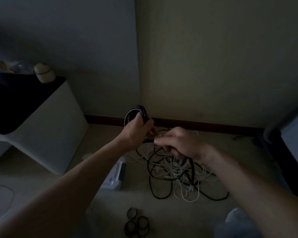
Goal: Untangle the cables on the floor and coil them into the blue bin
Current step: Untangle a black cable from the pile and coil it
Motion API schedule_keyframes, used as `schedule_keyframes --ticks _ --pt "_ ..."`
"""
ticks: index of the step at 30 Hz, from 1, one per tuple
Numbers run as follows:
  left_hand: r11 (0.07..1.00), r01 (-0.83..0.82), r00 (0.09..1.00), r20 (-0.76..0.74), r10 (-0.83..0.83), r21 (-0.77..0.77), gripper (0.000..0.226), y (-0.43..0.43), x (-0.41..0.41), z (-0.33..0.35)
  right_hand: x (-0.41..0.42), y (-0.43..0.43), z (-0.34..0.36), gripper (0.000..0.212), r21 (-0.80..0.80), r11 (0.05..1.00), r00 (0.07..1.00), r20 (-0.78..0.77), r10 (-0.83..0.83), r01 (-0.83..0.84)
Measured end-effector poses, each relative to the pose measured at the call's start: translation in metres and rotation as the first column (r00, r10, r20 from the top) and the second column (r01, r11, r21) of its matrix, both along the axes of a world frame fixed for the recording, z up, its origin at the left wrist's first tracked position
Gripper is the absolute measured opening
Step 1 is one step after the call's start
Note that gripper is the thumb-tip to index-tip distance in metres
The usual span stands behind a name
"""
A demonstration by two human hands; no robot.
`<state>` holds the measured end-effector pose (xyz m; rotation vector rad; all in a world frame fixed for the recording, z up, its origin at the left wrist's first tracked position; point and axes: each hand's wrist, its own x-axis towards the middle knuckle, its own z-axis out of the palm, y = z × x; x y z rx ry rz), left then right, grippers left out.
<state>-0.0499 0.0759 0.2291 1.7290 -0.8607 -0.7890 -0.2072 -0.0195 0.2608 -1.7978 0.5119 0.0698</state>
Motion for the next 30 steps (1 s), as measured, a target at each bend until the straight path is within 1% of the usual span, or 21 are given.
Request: schedule_keyframes --ticks 2,3,5,7,8,9,11,13,15,16,18,21,23,26,30 --pt "0.999 0.009 1.000 0.022 -0.010 0.052 0.030 0.003 0.003 -0.002 -0.005 -0.007 0.006 0.033 0.104 0.994 0.999 0.027 0.024 -0.027" --pt "0.997 0.037 0.999 0.013 -0.039 0.071 0.030 0.003 0.004 -0.002 -0.007 -0.011 0.008 0.030 0.103 0.994 0.999 0.036 0.025 -0.028" --pt "0.985 0.123 0.991 0.032 -0.128 0.124 0.025 0.003 0.003 0.000 -0.010 -0.014 0.009 0.024 0.010 1.000 0.998 0.070 -0.011 0.010" --pt "0.967 0.211 0.976 0.021 -0.216 0.142 0.024 0.004 0.001 0.002 -0.011 -0.017 0.006 0.014 -0.096 0.988 0.982 0.156 -0.104 0.119" --pt "0.961 0.243 0.970 -0.021 -0.242 0.133 0.024 0.005 -0.001 0.004 -0.011 -0.019 0.004 0.010 -0.132 0.975 0.966 0.212 -0.147 0.178" --pt "0.957 0.263 0.964 -0.069 -0.256 0.122 0.025 0.005 -0.003 0.005 -0.011 -0.023 0.002 0.011 -0.159 0.961 0.948 0.263 -0.179 0.226" --pt "0.948 0.302 0.944 -0.171 -0.282 0.102 0.033 0.007 -0.008 0.012 -0.012 -0.030 0.000 0.022 -0.172 0.938 0.907 0.357 -0.225 0.301" --pt "0.937 0.343 0.904 -0.292 -0.312 0.060 0.046 0.007 -0.015 0.018 -0.012 -0.032 0.001 0.028 -0.166 0.920 0.869 0.422 -0.259 0.355" --pt "0.919 0.395 0.847 -0.391 -0.361 0.007 0.054 0.009 -0.021 0.022 -0.012 -0.033 0.001 0.020 -0.164 0.914 0.849 0.460 -0.262 0.371" --pt "0.908 0.419 0.829 -0.399 -0.392 -0.022 0.050 0.009 -0.022 0.023 -0.011 -0.033 0.001 0.014 -0.166 0.911 0.844 0.466 -0.266 0.378" --pt "0.884 0.461 0.809 -0.374 -0.454 -0.076 0.035 0.012 -0.025 0.026 -0.011 -0.036 -0.003 0.005 -0.170 0.906 0.840 0.472 -0.270 0.387" --pt "0.860 0.493 0.763 -0.410 -0.500 -0.131 0.036 0.013 -0.027 0.027 -0.008 -0.036 -0.009 0.006 -0.184 0.901 0.852 0.442 -0.280 0.392" --pt "0.860 0.488 0.741 -0.448 -0.500 -0.152 0.032 0.014 -0.026 0.026 -0.006 -0.033 -0.013 0.008 -0.112 0.922 0.866 0.400 -0.300 0.371" --pt "0.865 0.457 0.694 -0.526 -0.492 -0.205 0.024 0.015 -0.025 0.025 -0.004 -0.026 -0.016 0.012 0.102 0.941 0.870 0.359 -0.339 0.324" --pt "0.881 0.390 0.637 -0.613 -0.467 -0.266 0.022 0.015 -0.023 0.025 -0.001 -0.021 -0.016 0.013 0.220 0.920 0.842 0.376 -0.386 0.324"
